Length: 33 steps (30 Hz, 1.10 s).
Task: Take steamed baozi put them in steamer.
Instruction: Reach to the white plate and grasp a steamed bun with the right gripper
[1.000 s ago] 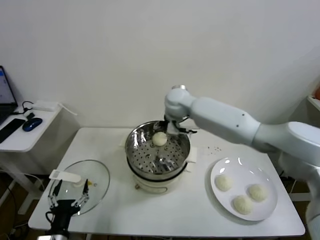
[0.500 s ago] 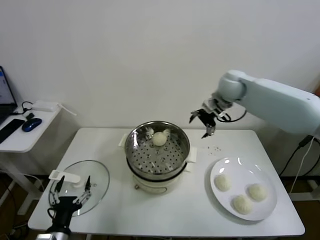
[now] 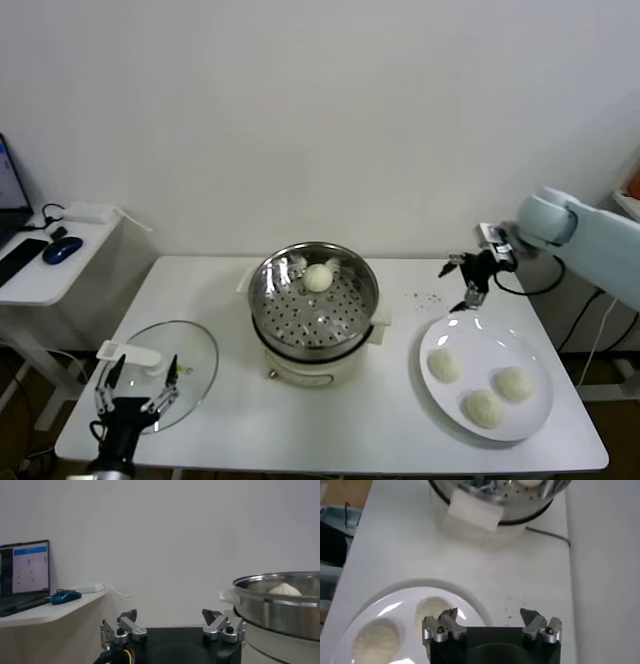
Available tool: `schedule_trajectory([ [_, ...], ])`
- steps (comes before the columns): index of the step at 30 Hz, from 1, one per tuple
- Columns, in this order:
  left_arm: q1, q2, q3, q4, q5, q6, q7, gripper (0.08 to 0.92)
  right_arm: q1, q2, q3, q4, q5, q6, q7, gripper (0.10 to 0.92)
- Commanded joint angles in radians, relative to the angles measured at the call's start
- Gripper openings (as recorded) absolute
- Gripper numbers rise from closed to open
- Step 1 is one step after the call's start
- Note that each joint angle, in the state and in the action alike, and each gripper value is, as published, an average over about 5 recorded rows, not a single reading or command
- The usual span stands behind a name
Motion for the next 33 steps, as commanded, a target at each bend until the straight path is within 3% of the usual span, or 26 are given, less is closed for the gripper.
schedule_trajectory([
  [1,0.009,-0.002,-0.002,-0.004,-0.007,-0.005,0.001,0.823,-0.211,-0.049,0.075,0.018,-0.041,-0.056,0.021,0.823],
  [33,0.013,-0.014,0.004,0.0,-0.006,-0.006,-0.003,0.823,-0.277,0.044,0.094,-0.02,-0.102,-0.069,0.063,0.823],
])
